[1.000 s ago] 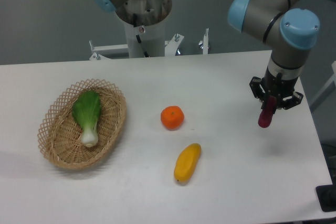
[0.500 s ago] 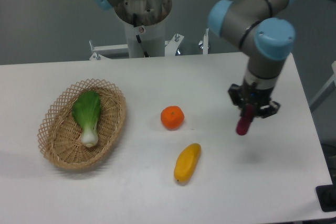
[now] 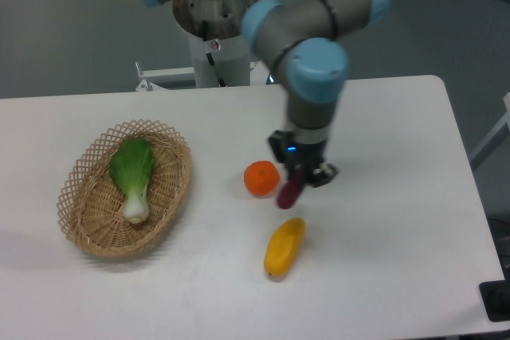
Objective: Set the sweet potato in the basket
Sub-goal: 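Carry the sweet potato past the orange and over the wicker basket, then lower the sweet potato into the basket beside the bok choy and release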
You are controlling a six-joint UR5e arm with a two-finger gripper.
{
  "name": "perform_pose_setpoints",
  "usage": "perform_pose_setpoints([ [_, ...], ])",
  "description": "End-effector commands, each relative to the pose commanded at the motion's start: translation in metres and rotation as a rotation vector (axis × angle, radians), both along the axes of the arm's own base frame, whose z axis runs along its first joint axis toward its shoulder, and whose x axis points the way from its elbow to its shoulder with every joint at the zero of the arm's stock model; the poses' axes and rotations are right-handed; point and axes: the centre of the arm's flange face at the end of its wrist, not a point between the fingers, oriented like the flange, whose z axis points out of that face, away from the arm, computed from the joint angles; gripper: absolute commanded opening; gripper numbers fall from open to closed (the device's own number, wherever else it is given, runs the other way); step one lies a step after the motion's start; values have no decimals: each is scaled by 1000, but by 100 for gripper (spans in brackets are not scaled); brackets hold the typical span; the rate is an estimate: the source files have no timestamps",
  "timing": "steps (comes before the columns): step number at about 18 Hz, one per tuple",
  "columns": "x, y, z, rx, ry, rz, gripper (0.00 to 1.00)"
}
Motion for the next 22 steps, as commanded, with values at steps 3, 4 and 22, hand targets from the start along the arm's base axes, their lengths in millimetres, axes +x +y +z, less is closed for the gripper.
perform_pose_setpoints([
  [3, 43, 22, 4, 2, 8, -52, 33],
  [4, 57, 29, 8, 7, 13, -65, 33],
  [22, 218, 98, -39, -56, -33, -277, 35],
])
